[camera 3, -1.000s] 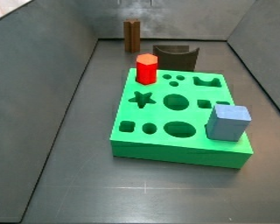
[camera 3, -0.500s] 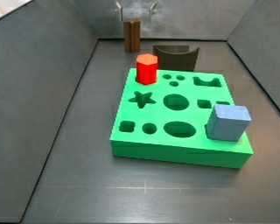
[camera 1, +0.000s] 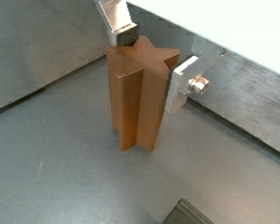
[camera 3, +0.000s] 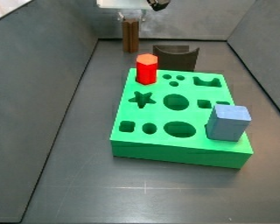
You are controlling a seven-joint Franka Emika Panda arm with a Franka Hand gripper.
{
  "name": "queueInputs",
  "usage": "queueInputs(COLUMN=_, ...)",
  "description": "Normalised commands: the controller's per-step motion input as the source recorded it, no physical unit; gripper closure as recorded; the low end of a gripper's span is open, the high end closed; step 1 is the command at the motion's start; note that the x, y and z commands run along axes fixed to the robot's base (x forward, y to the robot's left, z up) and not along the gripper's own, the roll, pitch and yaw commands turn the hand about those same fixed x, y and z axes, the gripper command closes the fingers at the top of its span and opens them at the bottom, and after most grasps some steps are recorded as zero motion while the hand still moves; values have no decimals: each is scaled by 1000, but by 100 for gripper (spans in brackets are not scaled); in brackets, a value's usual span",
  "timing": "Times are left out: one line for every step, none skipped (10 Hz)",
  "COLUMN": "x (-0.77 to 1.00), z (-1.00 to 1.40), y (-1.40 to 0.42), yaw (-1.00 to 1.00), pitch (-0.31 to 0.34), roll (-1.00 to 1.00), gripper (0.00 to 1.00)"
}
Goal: Pick up the star object. Move up. Move to above the board. Insert the star object.
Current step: Pick up the star object, then move up.
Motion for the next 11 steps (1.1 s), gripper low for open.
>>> queueInputs(x=0, z=0, y=0, yaw=0, pitch=0, roll=0, gripper=100)
queueInputs(x=0, z=0, y=0, yaw=0, pitch=0, roll=0, gripper=100)
queueInputs(x=0, z=0, y=0, yaw=0, pitch=0, roll=0, gripper=100)
queueInputs(x=0, z=0, y=0, yaw=0, pitch=0, roll=0, gripper=100)
queueInputs(x=0, z=0, y=0, yaw=0, pitch=0, roll=0, gripper=100)
queueInputs(x=0, z=0, y=0, yaw=0, pitch=0, roll=0, gripper=100)
queueInputs(x=0, z=0, y=0, yaw=0, pitch=0, roll=0, gripper=100)
queueInputs(x=0, z=0, y=0, yaw=0, pitch=0, roll=0, gripper=100)
queueInputs(x=0, z=0, y=0, yaw=0, pitch=0, roll=0, gripper=100)
queueInputs(x=0, z=0, y=0, yaw=0, pitch=0, roll=0, gripper=100)
queueInputs(x=0, z=833, y=0, yaw=0, pitch=0, roll=0, gripper=100)
